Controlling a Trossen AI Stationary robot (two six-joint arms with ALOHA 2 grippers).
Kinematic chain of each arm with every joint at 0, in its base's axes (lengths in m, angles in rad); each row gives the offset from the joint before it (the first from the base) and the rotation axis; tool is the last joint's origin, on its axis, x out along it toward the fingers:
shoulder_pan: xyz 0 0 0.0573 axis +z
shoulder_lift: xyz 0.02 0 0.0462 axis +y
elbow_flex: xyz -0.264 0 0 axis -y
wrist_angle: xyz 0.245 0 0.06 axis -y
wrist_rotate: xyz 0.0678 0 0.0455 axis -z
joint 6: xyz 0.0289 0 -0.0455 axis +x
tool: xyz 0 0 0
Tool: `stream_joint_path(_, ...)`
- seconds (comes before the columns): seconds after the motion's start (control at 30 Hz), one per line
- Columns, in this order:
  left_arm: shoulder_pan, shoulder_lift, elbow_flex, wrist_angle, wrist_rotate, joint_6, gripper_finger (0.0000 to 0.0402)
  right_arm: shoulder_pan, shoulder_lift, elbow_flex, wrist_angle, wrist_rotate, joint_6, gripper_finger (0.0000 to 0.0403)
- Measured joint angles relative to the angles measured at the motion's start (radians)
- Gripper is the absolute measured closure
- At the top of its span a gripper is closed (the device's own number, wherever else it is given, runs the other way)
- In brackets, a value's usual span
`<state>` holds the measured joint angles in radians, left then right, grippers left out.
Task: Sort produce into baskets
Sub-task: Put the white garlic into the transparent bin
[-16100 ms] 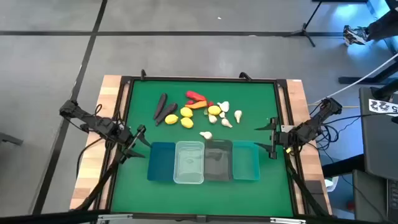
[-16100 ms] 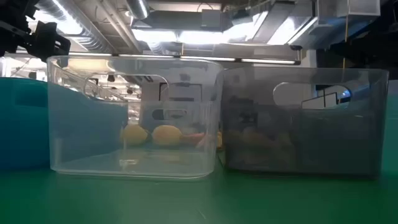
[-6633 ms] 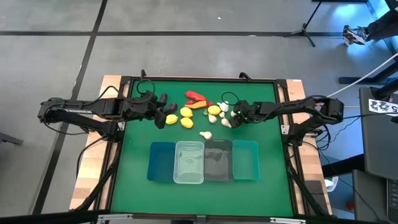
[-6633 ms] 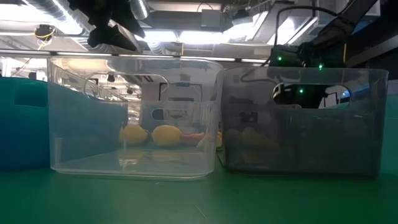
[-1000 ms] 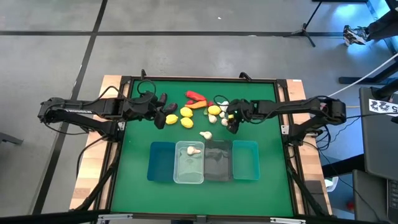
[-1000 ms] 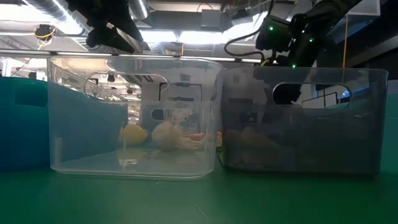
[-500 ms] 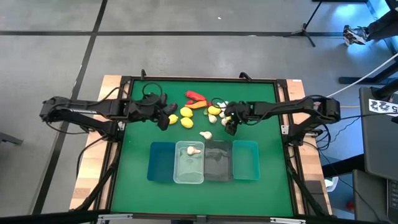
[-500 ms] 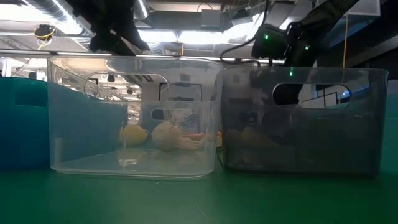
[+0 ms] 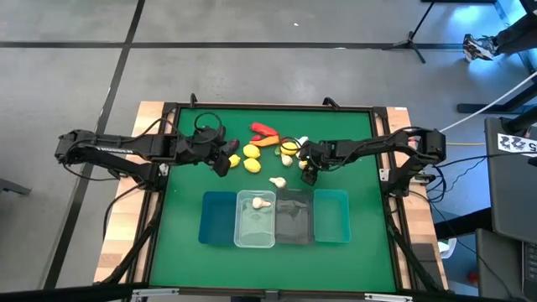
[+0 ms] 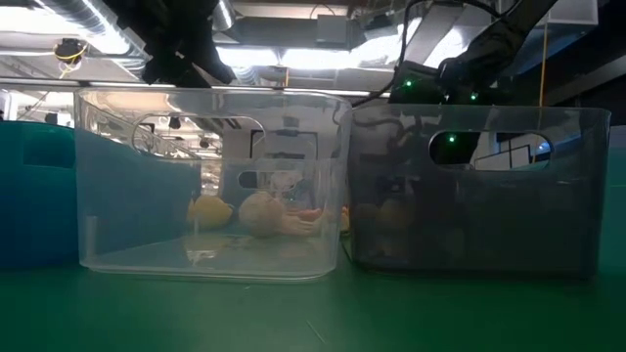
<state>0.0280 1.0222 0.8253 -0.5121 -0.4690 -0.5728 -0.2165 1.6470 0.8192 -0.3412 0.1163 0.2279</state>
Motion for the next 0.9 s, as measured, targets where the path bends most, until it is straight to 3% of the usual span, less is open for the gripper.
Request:
stream_joint_path(0.53, 0.0, 0.0, 0.0, 0.0, 0.0, -0.001, 0.0164, 0.001, 0.001, 0.0, -0.004, 0.005, -0.007, 0.0353)
stream_joint_path(0.67, 0.0, 0.0, 0.0, 0.0, 0.0, -0.002, 0.0164, 0.001, 0.001, 0.0, -0.004, 0.007, -0.023, 0.0367)
stream_joint_path(0.9, 0.0, 0.0, 0.0, 0.0, 0.0, -0.002, 0.0164, 0.0, -0.008, -0.002, -0.013, 0.006, -0.023, 0.0336)
